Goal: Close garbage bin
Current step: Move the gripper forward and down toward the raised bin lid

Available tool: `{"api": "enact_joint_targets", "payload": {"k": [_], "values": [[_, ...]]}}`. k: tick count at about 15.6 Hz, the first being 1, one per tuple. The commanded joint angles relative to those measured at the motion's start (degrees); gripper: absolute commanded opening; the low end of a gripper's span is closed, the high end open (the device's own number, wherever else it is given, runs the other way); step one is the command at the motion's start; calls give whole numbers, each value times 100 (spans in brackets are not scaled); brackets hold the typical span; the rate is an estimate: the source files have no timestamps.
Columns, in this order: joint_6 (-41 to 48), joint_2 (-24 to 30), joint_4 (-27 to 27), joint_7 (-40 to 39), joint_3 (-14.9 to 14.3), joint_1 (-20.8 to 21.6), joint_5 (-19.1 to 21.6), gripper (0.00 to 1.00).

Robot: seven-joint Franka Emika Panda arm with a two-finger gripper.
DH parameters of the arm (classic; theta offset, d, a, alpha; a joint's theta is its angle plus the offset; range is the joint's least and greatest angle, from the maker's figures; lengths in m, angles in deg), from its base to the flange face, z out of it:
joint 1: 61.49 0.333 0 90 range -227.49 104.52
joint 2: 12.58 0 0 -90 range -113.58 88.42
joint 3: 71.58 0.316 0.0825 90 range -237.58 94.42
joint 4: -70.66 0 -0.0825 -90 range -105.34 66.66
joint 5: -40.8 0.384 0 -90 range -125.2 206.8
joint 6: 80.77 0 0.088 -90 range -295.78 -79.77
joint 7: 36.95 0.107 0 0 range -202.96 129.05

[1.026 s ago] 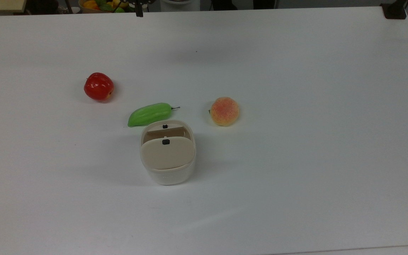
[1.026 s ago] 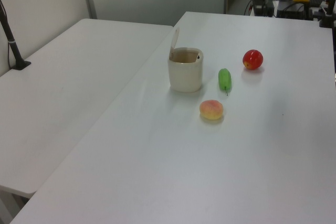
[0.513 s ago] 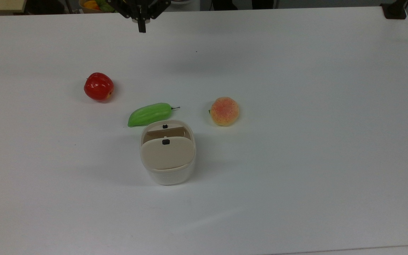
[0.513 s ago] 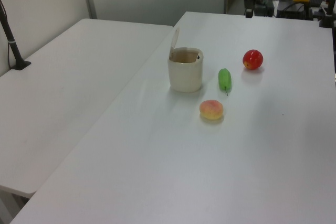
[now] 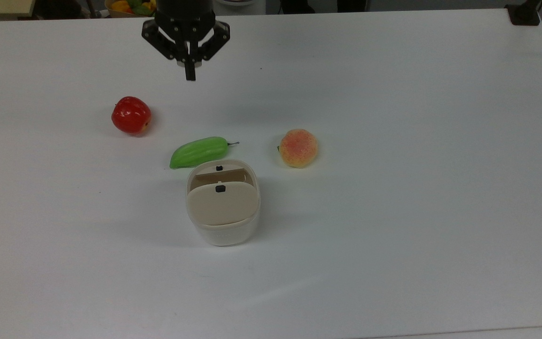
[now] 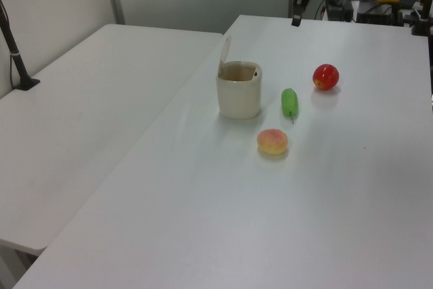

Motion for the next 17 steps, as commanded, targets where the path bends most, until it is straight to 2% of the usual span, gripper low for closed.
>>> {"api": "enact_joint_targets", "payload": {"k": [1,6,13,17], "values": [[-852,-182,-50,-4,-10,145,111,0],[-2231,-498,-50,321,-10,145,252,0],[-4314,-982,-50,322,-10,163,340,0],[-4966,-1245,-50,322,-19,146,340,0]]}}
